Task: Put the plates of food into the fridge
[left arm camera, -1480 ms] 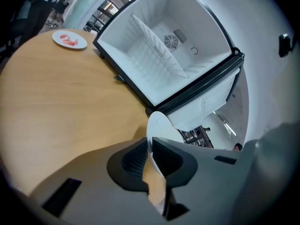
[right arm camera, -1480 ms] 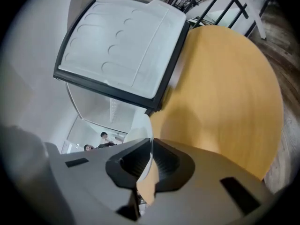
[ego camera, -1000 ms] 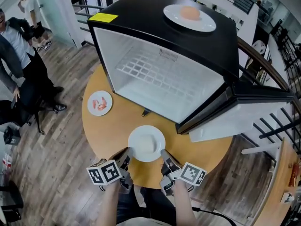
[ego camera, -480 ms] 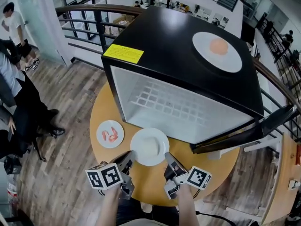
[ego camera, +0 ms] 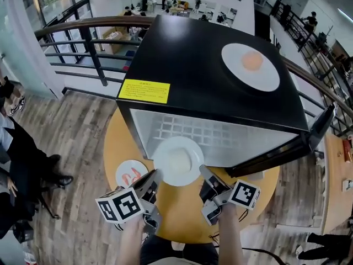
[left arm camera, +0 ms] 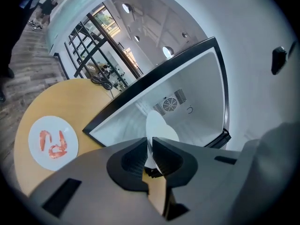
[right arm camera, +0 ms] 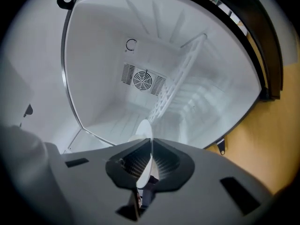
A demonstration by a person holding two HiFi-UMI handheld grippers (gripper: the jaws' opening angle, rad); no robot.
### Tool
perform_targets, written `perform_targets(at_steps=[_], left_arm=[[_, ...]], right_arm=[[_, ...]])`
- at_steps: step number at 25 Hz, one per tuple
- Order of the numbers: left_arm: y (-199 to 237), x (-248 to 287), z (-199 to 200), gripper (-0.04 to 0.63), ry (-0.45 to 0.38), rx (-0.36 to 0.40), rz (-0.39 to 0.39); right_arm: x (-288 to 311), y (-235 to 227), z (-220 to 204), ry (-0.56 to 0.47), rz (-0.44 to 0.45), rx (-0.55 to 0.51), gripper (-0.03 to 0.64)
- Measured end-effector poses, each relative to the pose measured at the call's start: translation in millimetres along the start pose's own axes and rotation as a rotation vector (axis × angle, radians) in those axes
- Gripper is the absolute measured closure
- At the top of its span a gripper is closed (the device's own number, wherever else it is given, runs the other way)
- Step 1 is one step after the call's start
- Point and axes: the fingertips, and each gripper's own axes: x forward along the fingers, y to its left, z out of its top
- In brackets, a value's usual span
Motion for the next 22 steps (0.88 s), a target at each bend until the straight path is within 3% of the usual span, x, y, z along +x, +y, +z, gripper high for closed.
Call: perform_targets(at_steps=[7, 15, 22], left_arm=[[-8.3, 17.4, 25.3, 0.558, -0.051, -0.059, -0.03], [-1.8, 22.3, 35.1, 0.565, -0.166, -0.183, -0.001], [5.1, 24.2, 43.1, 0.572, -0.248, -0.214, 0.033]], right_arm=[[20.2, 17.1, 28.9, -0.033, -0.081, -0.004, 0.591], [52.6, 18.3, 40.4, 0.01, -0.17, -0.128, 0.589], [65.8, 12.4, 37.4, 0.029, -0.257, -0.248, 0.584]])
